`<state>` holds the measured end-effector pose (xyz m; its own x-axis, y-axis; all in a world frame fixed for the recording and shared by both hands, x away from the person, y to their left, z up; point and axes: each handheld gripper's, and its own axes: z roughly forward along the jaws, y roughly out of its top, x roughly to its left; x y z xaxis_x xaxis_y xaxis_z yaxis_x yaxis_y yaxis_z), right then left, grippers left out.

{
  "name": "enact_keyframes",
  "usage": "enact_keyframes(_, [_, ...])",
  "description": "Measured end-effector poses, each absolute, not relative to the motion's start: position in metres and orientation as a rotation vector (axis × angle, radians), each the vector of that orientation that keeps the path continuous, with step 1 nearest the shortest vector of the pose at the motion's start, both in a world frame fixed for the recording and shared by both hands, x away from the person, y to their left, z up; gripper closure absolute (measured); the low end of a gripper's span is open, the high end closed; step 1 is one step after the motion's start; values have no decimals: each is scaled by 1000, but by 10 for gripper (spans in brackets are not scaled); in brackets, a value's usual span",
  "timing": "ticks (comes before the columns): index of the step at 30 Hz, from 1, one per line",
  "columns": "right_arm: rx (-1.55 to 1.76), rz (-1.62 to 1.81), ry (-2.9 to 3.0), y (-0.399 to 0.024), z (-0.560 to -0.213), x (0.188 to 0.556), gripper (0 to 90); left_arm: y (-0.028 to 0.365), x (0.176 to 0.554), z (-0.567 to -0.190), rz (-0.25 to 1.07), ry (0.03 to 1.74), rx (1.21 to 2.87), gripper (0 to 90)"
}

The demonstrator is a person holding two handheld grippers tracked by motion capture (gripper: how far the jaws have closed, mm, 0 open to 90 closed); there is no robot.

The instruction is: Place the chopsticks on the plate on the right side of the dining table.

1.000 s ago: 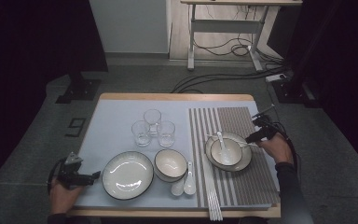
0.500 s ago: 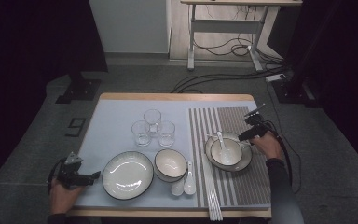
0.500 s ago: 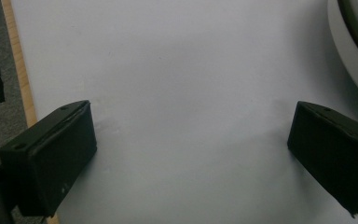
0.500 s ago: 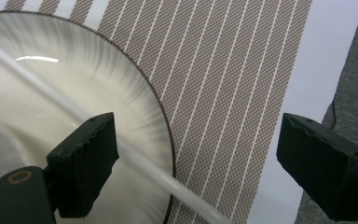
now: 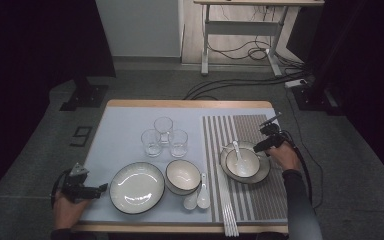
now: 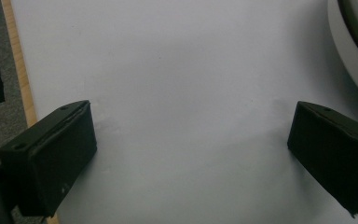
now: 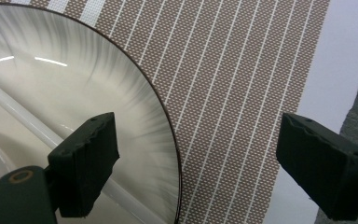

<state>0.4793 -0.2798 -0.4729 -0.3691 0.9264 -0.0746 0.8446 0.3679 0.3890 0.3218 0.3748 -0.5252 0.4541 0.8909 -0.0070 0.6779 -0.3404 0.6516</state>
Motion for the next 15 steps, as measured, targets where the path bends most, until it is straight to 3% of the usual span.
enact_keyframes(15, [1547,419,2373,-282,-470,474,135,375,322,-525,475,1304,2123,9])
